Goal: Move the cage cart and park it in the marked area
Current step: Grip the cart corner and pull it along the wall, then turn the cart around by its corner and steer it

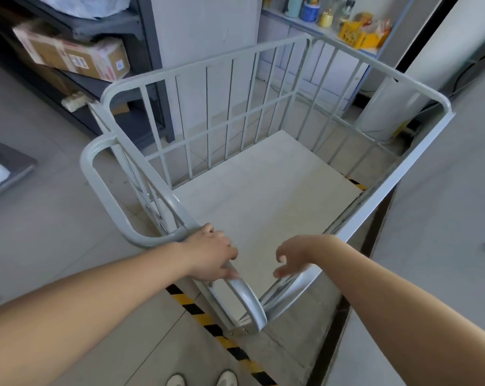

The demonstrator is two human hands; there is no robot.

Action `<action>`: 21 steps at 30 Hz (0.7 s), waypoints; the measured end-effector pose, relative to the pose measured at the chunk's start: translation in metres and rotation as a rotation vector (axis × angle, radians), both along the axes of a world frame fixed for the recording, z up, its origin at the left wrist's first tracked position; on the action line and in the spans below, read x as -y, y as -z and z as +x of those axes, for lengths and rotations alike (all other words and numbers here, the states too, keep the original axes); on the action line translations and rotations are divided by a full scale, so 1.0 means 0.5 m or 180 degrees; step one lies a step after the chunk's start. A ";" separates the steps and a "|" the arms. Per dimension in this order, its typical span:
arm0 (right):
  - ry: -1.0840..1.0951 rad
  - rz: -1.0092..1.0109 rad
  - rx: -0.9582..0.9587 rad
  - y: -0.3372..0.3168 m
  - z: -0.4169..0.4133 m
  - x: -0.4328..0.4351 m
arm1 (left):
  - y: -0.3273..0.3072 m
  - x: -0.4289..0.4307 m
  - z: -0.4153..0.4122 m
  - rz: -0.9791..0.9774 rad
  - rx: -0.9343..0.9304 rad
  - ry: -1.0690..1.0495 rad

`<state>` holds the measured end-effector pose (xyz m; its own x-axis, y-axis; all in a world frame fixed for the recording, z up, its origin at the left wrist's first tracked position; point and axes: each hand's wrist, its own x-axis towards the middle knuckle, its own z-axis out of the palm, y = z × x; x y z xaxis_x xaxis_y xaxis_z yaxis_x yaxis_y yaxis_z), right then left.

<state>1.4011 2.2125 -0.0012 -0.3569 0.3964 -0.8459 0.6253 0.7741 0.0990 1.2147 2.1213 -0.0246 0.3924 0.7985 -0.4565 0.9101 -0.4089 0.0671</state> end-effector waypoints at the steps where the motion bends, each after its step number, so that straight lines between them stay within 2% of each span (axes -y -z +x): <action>1: -0.0041 -0.0025 -0.0104 -0.005 -0.022 0.002 | -0.004 -0.002 -0.021 0.0094 -0.0027 -0.0072; 9: 0.0139 0.0005 -0.1114 -0.022 -0.239 -0.002 | -0.021 -0.012 -0.210 0.0411 0.0153 -0.0728; 15: 0.0430 0.0327 -0.1262 -0.018 -0.413 -0.017 | -0.028 -0.024 -0.384 0.0464 0.0205 -0.1034; 21: 0.0755 0.0835 -0.1489 -0.017 -0.610 -0.048 | -0.036 -0.060 -0.574 0.0635 0.0092 -0.0936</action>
<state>1.0960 2.2363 0.0071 -0.5447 0.6860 -0.4824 0.8018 0.5945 -0.0599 0.9277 2.1513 -0.0064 0.1430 0.9515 -0.2723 0.9897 -0.1373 0.0398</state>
